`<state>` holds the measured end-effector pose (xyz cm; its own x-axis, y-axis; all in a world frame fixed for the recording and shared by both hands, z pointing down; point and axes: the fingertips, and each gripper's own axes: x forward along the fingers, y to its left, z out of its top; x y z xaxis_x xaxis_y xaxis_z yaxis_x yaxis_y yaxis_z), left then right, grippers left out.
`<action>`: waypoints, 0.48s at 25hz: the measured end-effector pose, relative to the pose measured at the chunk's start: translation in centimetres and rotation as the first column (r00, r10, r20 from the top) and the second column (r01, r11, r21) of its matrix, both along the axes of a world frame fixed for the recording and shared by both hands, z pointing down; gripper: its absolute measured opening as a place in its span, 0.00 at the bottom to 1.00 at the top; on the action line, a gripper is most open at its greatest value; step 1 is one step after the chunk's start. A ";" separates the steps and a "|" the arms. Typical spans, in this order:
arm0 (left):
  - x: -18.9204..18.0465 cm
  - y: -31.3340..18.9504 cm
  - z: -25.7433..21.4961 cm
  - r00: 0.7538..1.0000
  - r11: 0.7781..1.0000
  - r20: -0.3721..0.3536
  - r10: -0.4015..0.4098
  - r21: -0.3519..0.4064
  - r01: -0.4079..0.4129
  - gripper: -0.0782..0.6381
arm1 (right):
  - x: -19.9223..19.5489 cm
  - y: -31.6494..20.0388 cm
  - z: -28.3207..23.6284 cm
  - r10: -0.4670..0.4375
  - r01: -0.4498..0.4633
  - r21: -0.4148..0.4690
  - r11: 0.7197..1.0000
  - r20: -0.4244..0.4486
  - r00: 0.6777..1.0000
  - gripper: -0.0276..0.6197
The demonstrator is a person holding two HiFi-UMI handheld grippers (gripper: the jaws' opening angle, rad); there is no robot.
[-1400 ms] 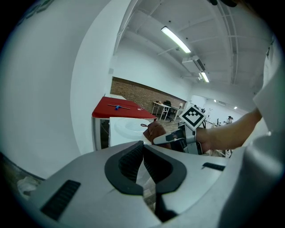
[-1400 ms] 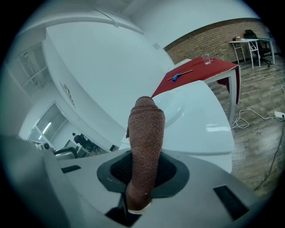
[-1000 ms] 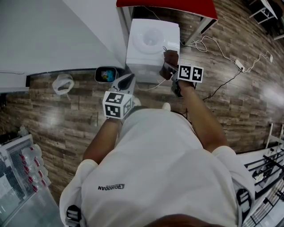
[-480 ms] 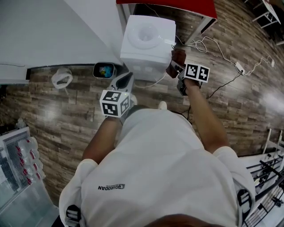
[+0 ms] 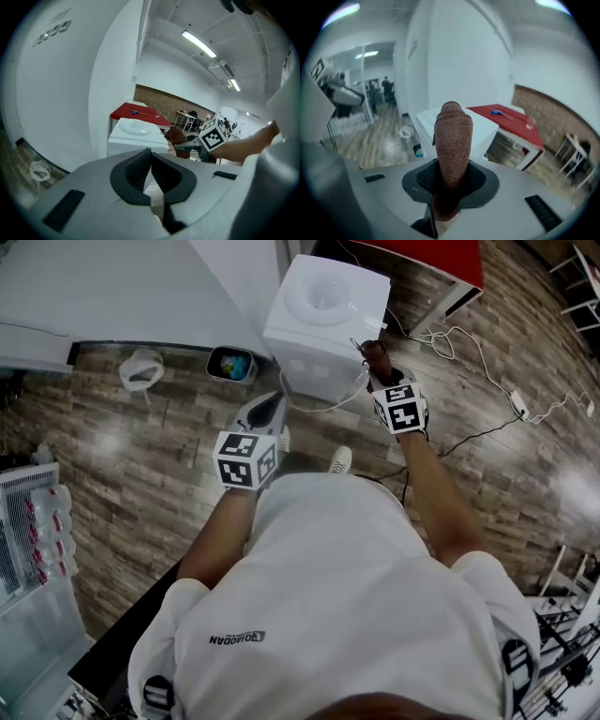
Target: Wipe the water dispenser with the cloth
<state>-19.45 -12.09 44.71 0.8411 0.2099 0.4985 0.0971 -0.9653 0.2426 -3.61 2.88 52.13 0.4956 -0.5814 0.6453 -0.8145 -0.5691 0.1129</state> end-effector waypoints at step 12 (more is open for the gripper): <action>-4.2 -3.8 0.5 0.998 0.998 0.006 -0.065 -0.021 0.065 0.11 | -3.5 -6.9 0.7 -0.492 0.225 -0.551 0.804 -0.403 0.772 0.17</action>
<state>-23.65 -15.85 45.22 0.8508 0.1656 0.4987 0.0332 -0.9641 0.2634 -7.08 -4.01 52.79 0.6355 -0.4952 0.5925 -0.6895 -0.0186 0.7240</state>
